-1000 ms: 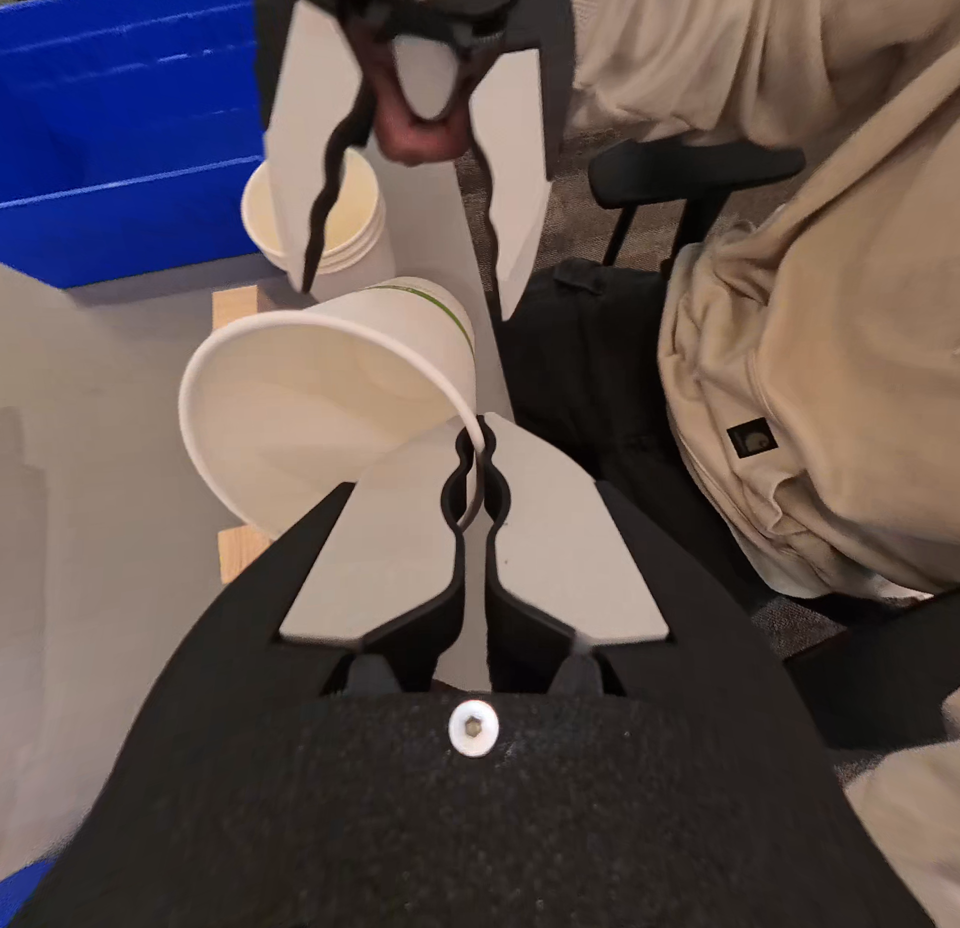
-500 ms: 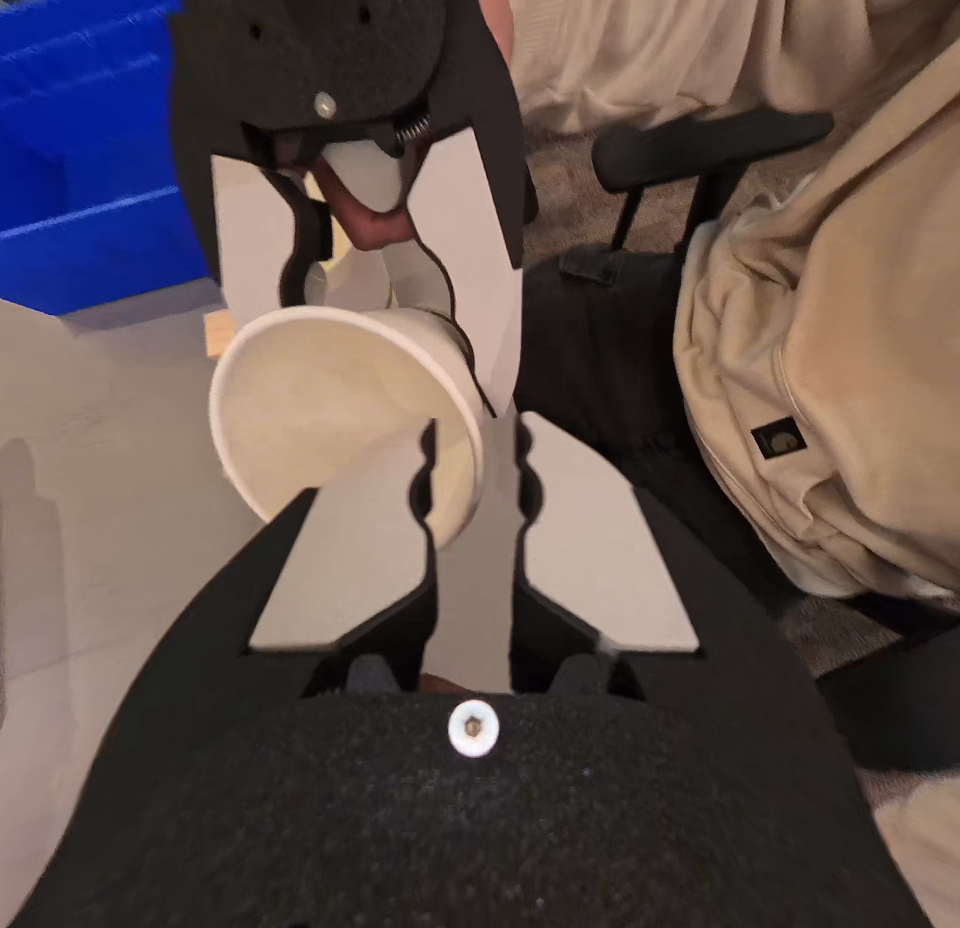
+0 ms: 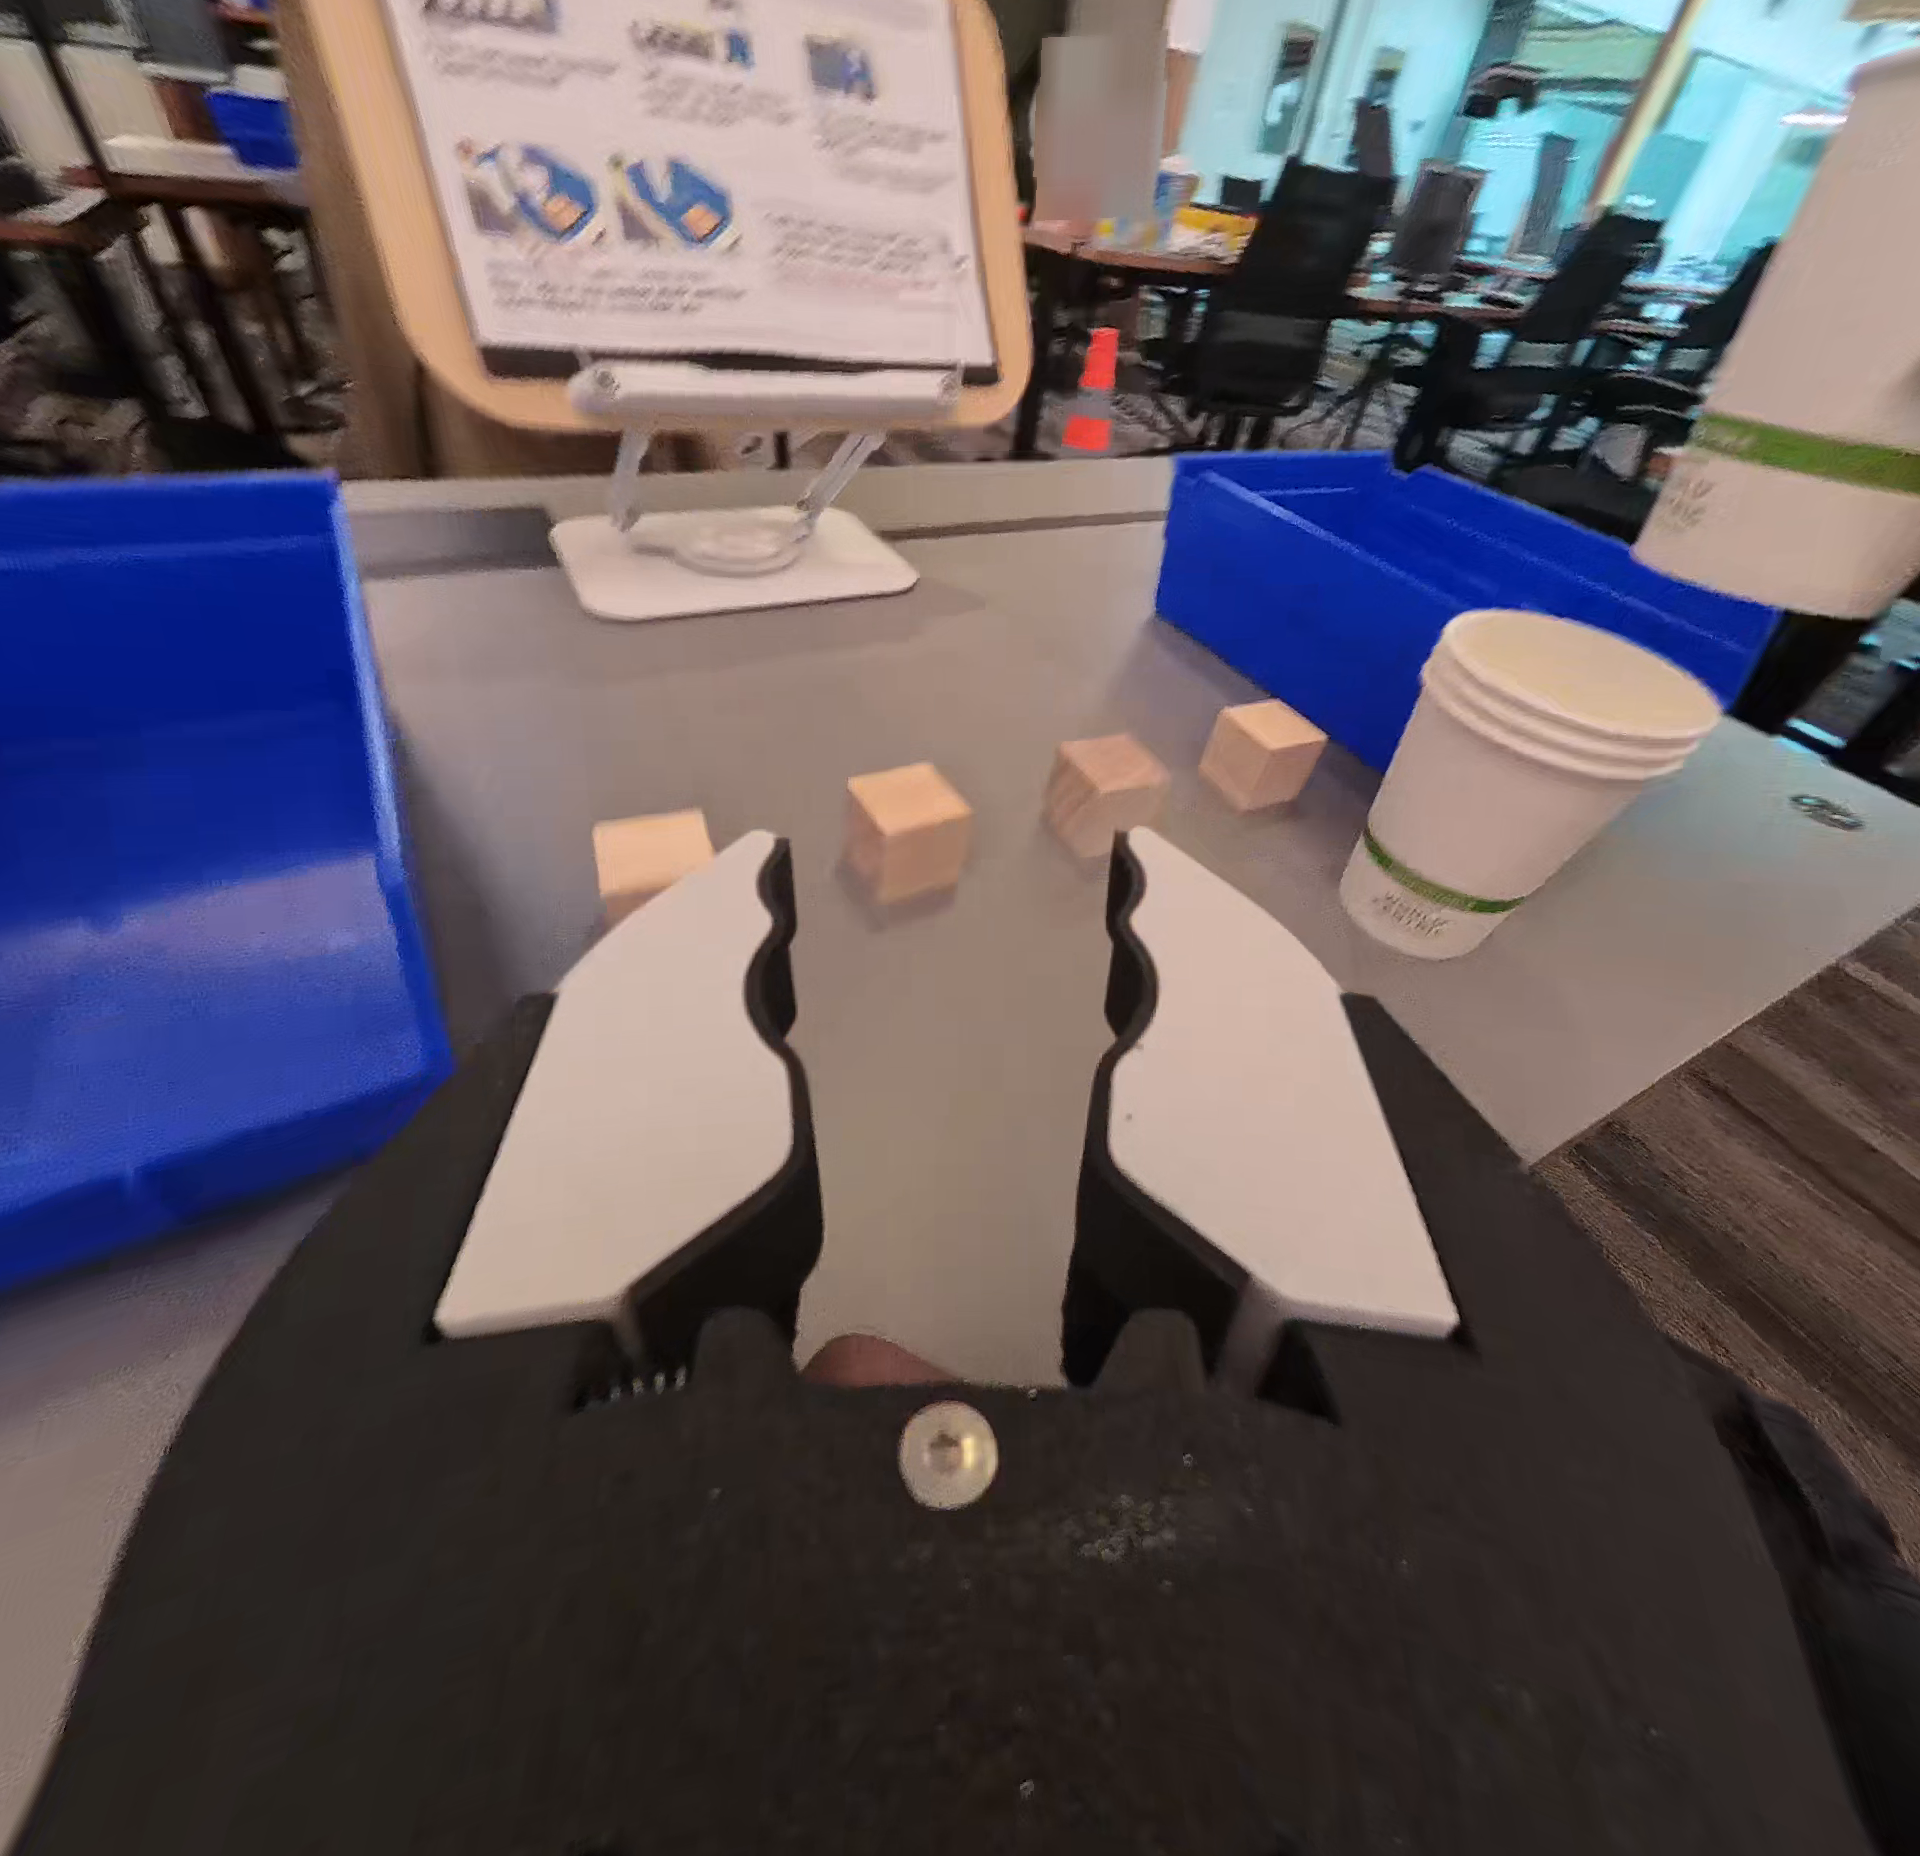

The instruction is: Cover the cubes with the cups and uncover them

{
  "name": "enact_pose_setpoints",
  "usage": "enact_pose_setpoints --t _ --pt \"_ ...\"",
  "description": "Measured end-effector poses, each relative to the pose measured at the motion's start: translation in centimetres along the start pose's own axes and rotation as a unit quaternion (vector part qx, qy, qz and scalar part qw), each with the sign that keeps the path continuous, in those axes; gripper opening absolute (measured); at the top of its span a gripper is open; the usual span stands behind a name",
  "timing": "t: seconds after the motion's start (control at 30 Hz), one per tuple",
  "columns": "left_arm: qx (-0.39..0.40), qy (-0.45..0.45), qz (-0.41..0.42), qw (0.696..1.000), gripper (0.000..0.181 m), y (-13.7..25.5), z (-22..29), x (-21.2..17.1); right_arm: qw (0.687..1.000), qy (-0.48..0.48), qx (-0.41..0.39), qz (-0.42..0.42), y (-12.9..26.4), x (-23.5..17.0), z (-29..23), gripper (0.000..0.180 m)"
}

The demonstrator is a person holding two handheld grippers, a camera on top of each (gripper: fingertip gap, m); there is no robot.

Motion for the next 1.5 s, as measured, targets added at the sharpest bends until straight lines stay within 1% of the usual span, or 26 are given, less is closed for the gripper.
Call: enact_pose_setpoints --t 0.03,0.1,0.13,0.3,0.4,0.5,0.73,0.87,0.97,1.03,1.27,1.37,1.43,1.5 --pt "0.009 0.003 0.0 1.0 0.057 0.5 0.2 -0.8 1.0 0.009 -0.019 -0.002 0.1 -0.7 0.3 0.083" --pt "0.011 -0.003 -0.003 1.0 0.056 0.9 0.9 -1.7 0.998 0.038 -0.054 -0.006 0.2 -1.8 0.7 0.083" --pt "0.009 -0.01 -0.005 1.0 0.055 0.9 1.3 -2.0 0.998 0.037 -0.059 -0.002 0.0 -2.2 0.6 0.083" --pt "-0.009 -0.051 -0.013 0.999 0.055 0.7 3.1 -2.9 0.997 -0.009 -0.075 -0.035 -1.4 -4.3 1.1 0.084" --pt "-0.014 -0.064 -0.028 0.997 0.055 0.4 3.5 -3.6 0.995 -0.034 -0.074 -0.058 -1.9 -5.1 1.3 0.084" --pt "-0.019 -0.058 -0.039 0.997 0.055 0.2 3.5 -4.4 0.994 -0.02 -0.077 -0.079 -2.0 -5.9 1.2 0.084" --pt "-0.031 -0.063 -0.057 0.996 0.055 -0.2 3.6 -5.5 0.991 -0.002 -0.057 -0.123 -1.7 -7.2 0.5 0.085" --pt "-0.036 -0.067 -0.065 0.995 0.055 -0.3 3.8 -5.8 0.989 -0.019 -0.047 -0.139 -1.4 -7.6 0.5 0.085" --pt "-0.043 -0.069 -0.068 0.994 0.056 -0.3 3.9 -5.9 0.986 -0.018 -0.036 -0.161 -1.0 -8.0 0.4 0.085" --pt "-0.046 -0.07 -0.069 0.994 0.056 -0.2 4.0 -5.9 0.984 -0.018 -0.031 -0.172 -0.6 -8.2 0.3 0.091" --pt "-0.062 -0.078 -0.078 0.992 0.056 -0.2 4.7 -6.2 0.975 0.002 -0.016 -0.22 0.4 -9.5 0.4 0.096" --pt "-0.069 -0.081 -0.081 0.991 0.056 -0.1 5.1 -6.2 0.968 0.01 -0.013 -0.252 1.6 -10.0 0.5 0.103" --pt "-0.071 -0.081 -0.079 0.991 0.056 0.0 5.1 -6.1 0.965 0.023 -0.02 -0.262 2.9 -10.1 0.5 0.104" --pt "-0.07 -0.079 -0.077 0.991 0.056 0.1 5.1 -6.0 0.968 0.037 -0.05 -0.244 4.5 -9.7 0.8 0.104"
Point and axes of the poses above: each gripper's, where its closed fingertips meet, y back along the fingers, x out of its top, z = x × y across the jaws, the point moved 2 cm from there along y, back along the fingers, and after that the axes turned 9 degrees about z, right-handed, at the moved point
